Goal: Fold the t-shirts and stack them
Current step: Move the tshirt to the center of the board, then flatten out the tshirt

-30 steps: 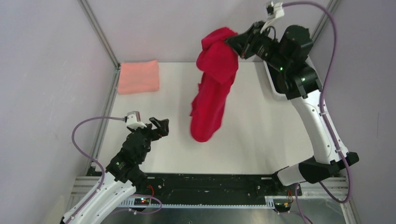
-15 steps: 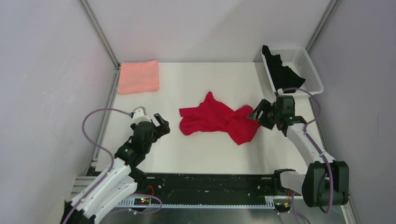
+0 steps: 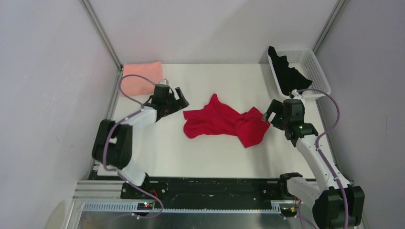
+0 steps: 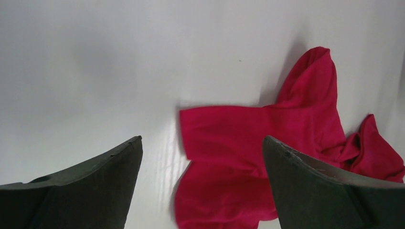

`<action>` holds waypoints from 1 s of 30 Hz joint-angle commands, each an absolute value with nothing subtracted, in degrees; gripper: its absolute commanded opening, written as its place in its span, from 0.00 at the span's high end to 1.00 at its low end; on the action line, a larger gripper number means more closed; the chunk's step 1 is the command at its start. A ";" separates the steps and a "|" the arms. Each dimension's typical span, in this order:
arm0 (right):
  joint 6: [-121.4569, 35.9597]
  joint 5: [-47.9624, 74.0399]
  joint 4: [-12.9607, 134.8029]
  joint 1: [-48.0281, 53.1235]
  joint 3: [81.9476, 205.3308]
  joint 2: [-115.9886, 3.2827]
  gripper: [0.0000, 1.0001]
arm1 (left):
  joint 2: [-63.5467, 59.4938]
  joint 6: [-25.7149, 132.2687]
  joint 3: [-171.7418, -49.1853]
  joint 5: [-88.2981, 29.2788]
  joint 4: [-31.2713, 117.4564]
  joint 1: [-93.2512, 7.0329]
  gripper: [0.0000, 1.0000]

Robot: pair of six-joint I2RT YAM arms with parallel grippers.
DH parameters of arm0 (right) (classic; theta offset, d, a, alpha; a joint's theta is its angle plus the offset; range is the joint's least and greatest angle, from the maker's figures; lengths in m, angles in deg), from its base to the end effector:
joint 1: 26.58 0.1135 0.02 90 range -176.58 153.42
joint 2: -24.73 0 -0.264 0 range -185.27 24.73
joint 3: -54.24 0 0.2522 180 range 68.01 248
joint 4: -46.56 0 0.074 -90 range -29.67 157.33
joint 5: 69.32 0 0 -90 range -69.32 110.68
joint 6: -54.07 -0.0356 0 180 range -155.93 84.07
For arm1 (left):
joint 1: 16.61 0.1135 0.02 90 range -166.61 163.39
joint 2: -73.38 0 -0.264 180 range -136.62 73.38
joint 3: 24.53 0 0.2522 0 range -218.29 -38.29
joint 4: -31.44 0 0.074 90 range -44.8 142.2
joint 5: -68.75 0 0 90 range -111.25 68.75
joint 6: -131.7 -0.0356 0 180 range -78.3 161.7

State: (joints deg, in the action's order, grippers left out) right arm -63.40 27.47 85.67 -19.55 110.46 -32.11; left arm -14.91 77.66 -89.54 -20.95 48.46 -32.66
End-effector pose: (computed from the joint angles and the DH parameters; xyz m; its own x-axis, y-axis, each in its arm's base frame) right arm 0.2108 0.0218 0.2619 -0.5773 0.3903 -0.7172 0.2649 0.9204 0.2877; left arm 0.3147 -0.0903 0.2068 -0.6632 -0.4202 -0.6193 -0.1443 0.8838 -0.4451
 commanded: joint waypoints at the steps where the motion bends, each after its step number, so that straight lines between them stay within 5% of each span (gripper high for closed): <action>1: -61.63 30.37 86.56 -19.23 112.21 -31.90 0.01 | -24.93 76.64 -95.84 -32.89 48.38 -32.34 0.02; 10: -61.64 30.78 85.93 -19.29 112.13 -31.29 0.00 | -33.69 78.64 -99.70 -36.84 51.14 -33.84 0.08; 18: -61.34 30.92 86.24 -19.38 112.20 -31.95 0.01 | -37.66 79.12 -103.34 -38.13 51.10 -36.96 0.45; 20: -61.27 30.59 86.03 -19.42 112.20 -32.04 0.01 | -37.22 78.76 -103.38 -36.42 51.17 -37.15 0.63; 22: -61.06 30.04 85.85 -19.35 112.21 -32.23 0.01 | -36.36 78.40 -103.19 -34.13 51.54 -37.21 0.93; 30: -53.97 34.69 83.19 -8.19 112.16 -33.61 0.01 | -28.55 76.61 -99.32 -27.35 51.90 -37.52 1.00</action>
State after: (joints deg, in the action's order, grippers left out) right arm -58.98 30.88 85.95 -15.36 110.46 -33.14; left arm -35.15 78.60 -101.67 -31.97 51.39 -37.28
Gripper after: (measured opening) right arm 0.993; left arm 0.015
